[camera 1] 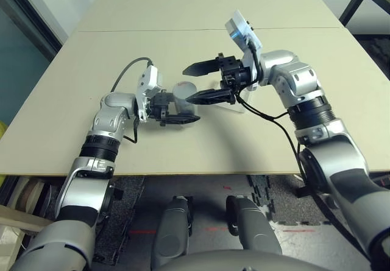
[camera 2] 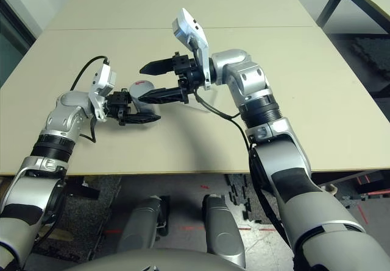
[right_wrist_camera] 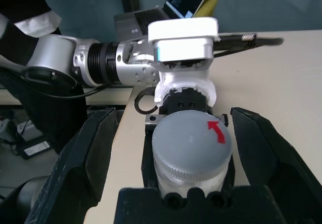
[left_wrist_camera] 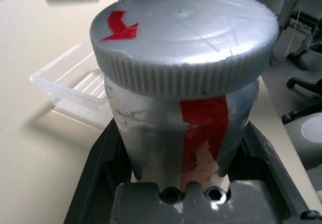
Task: Pour the medicine from the bottle into the box.
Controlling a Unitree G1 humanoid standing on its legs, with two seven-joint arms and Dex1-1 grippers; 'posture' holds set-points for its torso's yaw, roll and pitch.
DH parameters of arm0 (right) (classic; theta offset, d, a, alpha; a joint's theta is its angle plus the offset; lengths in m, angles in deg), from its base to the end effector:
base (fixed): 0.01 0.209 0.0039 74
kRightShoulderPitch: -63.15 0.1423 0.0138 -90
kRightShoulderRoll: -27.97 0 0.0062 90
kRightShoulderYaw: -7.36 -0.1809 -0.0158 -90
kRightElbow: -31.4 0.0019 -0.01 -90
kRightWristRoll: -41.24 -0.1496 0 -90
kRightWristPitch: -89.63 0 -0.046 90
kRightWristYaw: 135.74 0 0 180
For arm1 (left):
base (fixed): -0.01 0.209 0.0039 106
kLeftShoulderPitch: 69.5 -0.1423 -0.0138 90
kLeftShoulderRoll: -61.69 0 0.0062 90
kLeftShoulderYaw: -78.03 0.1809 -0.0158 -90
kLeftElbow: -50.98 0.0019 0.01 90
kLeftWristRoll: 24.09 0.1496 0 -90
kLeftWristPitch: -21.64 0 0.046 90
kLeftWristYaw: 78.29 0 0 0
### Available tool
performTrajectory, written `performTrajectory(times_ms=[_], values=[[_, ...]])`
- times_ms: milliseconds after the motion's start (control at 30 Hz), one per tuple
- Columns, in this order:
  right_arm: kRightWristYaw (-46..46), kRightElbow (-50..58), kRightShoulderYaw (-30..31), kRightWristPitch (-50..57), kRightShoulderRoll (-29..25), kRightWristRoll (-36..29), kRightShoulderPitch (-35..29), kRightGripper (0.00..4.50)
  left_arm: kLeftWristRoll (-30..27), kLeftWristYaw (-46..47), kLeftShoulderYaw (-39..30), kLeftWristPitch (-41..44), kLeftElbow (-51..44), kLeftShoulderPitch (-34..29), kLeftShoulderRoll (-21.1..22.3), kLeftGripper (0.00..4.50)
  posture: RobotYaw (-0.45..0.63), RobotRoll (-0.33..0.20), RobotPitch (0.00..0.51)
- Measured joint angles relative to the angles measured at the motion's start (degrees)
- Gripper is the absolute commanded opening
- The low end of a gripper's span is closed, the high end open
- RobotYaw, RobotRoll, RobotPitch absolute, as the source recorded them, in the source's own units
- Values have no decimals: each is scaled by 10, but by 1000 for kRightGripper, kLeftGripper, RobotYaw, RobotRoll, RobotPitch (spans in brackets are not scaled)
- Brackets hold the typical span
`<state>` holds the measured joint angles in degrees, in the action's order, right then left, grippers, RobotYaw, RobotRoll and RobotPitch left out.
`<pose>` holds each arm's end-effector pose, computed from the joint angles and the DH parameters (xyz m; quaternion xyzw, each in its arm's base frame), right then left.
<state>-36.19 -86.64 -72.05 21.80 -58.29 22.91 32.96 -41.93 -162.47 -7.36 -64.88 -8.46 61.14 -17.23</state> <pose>0.3535 -0.0924 0.2278 -0.0715 -0.0029 0.7574 0.6490 0.3344 0.2150 0.1532 0.1016 0.0155 -0.6662 0.7387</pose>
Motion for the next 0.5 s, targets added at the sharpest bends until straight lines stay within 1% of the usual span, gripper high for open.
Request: performTrajectory(times_ms=[500], values=[[16,-73,0,-49,28,29,24,4500,0,0,1,0,-4,5,-11,2682,27,0,132]])
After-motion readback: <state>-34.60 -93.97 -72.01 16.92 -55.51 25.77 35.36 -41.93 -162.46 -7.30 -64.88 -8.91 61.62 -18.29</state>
